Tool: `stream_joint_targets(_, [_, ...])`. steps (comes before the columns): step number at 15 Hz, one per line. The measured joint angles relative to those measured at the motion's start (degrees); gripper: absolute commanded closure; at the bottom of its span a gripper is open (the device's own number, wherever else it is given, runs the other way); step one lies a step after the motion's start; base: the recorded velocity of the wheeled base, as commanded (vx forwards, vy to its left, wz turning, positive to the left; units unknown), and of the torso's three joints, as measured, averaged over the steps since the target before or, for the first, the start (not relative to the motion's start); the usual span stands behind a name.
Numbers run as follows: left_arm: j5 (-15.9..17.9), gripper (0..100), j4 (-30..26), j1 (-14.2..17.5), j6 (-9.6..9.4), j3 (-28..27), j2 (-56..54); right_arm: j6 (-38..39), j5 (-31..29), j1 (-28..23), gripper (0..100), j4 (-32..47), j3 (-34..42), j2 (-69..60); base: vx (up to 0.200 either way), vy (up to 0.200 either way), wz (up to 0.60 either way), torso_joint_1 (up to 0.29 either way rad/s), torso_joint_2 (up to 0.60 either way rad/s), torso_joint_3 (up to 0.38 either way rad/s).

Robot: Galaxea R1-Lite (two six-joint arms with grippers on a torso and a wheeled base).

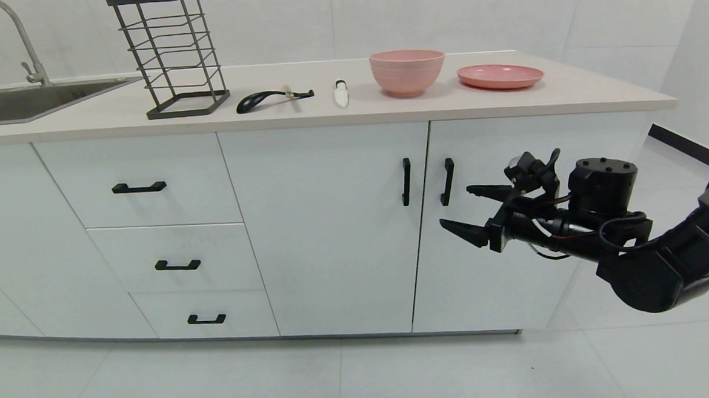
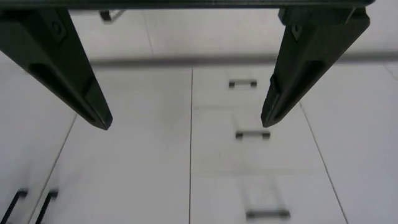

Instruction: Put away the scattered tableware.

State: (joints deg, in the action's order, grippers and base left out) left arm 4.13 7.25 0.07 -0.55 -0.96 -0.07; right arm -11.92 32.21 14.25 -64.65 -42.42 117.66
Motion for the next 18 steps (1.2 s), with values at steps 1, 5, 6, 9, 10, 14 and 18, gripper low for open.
stream_joint_targets(1, [0.0, 0, 2.2, 0.0, -0.23, -2.3, 0.0, 0.0, 0.0, -0.6, 0, -0.3, 1.2, -0.7, 0.000, 0.000, 0.00, 0.000, 0.00, 0.000])
stream_joint_targets(5, [5.7, 0, -1.5, -0.5, -1.00, -8.2, 1.8, -0.1, 0.0, -1.6, 0, -0.8, 2.5, -2.1, 0.000, 0.000, 0.00, 0.000, 0.00, 0.000])
stream_joint_targets(6, [7.1, 0, -1.7, -0.7, -1.01, -9.7, 3.6, -0.1, 0.0, -1.7, 0, -0.8, 2.5, -2.4, 0.000, 0.000, 0.00, 0.000, 0.00, 0.000])
stream_joint_targets(9, [12.2, 0, -1.7, -1.0, -1.00, -15.6, 12.5, -0.3, 0.0, -1.7, 0, -0.8, 3.1, -3.4, 0.000, 0.000, 0.00, 0.000, 0.00, 0.000])
stream_joint_targets(10, [13.9, 0, -1.6, -1.1, -1.00, -17.8, 16.0, -0.4, 0.1, -1.7, 0, -0.9, 3.2, -3.5, 0.000, 0.000, 0.00, 0.000, 0.00, 0.000])
stream_joint_targets(14, [22.5, 0, 1.0, -1.4, -1.22, -23.2, 29.6, -0.4, 0.3, -1.5, 0, -2.7, 3.4, -3.8, 0.000, 0.000, 0.00, 0.000, 0.00, 0.000])
stream_joint_targets(18, [28.3, 0, 8.0, -2.0, -1.28, -25.8, 38.8, -0.7, 0.5, -1.5, 0, -3.9, 4.6, -4.3, 0.000, 0.000, 0.00, 0.000, 0.00, 0.000])
